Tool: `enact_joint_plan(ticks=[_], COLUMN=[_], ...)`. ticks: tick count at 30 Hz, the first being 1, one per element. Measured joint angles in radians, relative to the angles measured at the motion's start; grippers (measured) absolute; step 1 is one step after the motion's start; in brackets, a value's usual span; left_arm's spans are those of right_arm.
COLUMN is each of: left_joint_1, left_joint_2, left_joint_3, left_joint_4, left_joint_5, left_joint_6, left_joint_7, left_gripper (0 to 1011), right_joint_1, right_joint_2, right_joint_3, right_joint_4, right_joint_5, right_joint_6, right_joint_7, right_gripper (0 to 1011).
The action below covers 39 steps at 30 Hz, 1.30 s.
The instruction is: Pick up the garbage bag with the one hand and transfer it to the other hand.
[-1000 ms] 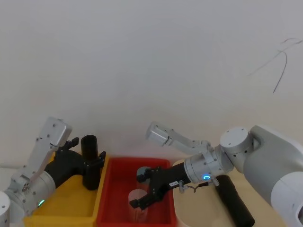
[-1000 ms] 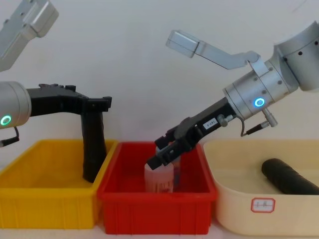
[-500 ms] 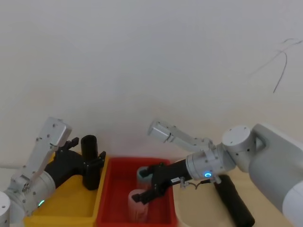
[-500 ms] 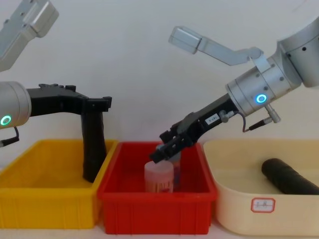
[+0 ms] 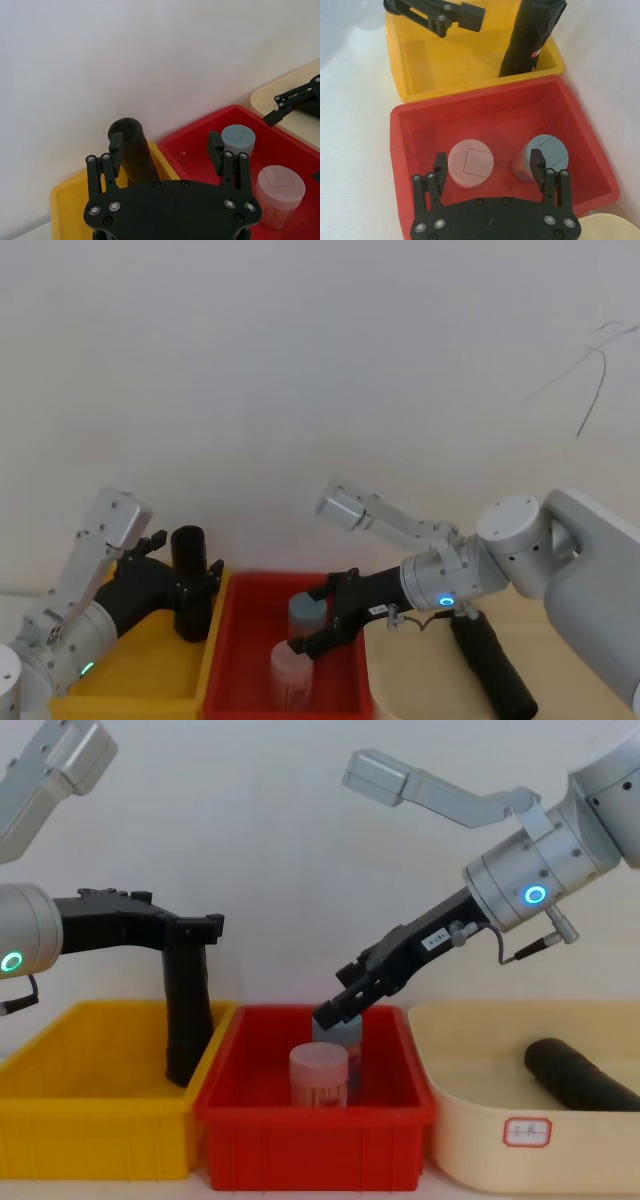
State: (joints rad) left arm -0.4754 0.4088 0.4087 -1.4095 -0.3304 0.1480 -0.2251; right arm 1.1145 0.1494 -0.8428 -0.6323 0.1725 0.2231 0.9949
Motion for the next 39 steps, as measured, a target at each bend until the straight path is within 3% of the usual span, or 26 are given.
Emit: enact_joint_plan(ticks=[6,19,39], left_joint_1=[0.000,0.000,0.000], left_joint_2=[0.000,0.000,0.000], left_joint_3=[0.000,0.000,0.000], left_joint_4=[0.000,0.000,0.000], left_joint_5=[0.000,0.000,0.000], left_joint_6=[0.000,0.000,0.000], left_joint_7=[0.000,0.000,0.000], left_gripper=[1002,1001,1001], right_joint_1=[-0.004,0.001,0.000], right_joint_2=[0.011,-0.003,-0.023], right_joint_3=[-0.027,-0.073,-0.080], right_joint_4=[-0.053,-0.075,-0.066], right_joint_5=[-0.023,-0.068,-0.103], right_joint_6=[0.047,0.101,0.124], right_joint_7=[-0.005,-0.010,-0.044], right_gripper=[1001,1001,1001])
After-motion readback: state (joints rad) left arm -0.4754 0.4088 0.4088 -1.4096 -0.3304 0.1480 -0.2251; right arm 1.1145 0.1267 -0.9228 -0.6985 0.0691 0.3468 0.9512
